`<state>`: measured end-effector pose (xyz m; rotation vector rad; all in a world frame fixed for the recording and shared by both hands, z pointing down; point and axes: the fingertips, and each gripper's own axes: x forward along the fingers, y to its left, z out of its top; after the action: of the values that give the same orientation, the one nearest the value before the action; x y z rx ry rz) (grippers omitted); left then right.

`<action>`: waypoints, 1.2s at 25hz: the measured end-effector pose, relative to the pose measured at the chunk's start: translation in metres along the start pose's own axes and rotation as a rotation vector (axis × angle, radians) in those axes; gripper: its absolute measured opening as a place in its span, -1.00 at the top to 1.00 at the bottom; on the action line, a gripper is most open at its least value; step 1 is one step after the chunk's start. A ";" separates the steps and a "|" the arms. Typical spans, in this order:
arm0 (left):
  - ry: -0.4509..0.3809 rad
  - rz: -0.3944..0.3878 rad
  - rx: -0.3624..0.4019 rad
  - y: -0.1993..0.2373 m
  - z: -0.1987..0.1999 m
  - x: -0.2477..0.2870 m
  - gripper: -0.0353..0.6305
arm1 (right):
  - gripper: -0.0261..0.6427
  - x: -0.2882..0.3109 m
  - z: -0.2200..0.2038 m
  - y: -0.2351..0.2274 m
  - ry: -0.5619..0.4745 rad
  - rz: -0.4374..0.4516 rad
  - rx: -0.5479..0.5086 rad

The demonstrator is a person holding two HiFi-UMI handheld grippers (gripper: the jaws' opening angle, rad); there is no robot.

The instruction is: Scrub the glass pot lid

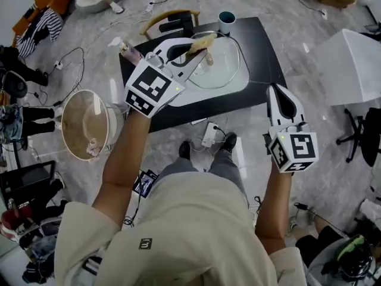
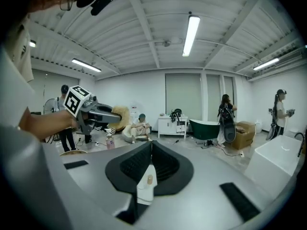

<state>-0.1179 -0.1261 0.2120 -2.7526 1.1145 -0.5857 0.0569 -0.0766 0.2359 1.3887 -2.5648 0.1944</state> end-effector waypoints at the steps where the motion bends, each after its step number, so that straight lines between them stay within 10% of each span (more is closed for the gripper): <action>1: -0.028 0.011 0.004 0.004 0.011 -0.015 0.76 | 0.85 -0.002 0.009 0.011 -0.012 0.014 -0.012; 17: -0.172 0.120 -0.030 0.007 0.054 -0.188 0.76 | 0.85 -0.024 0.084 0.128 -0.106 0.170 -0.080; 30: -0.184 0.083 -0.053 0.018 0.036 -0.199 0.76 | 0.85 -0.016 0.086 0.140 -0.085 0.120 -0.106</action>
<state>-0.2460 -0.0031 0.1131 -2.7211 1.2093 -0.2905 -0.0630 -0.0059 0.1464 1.2322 -2.6870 0.0182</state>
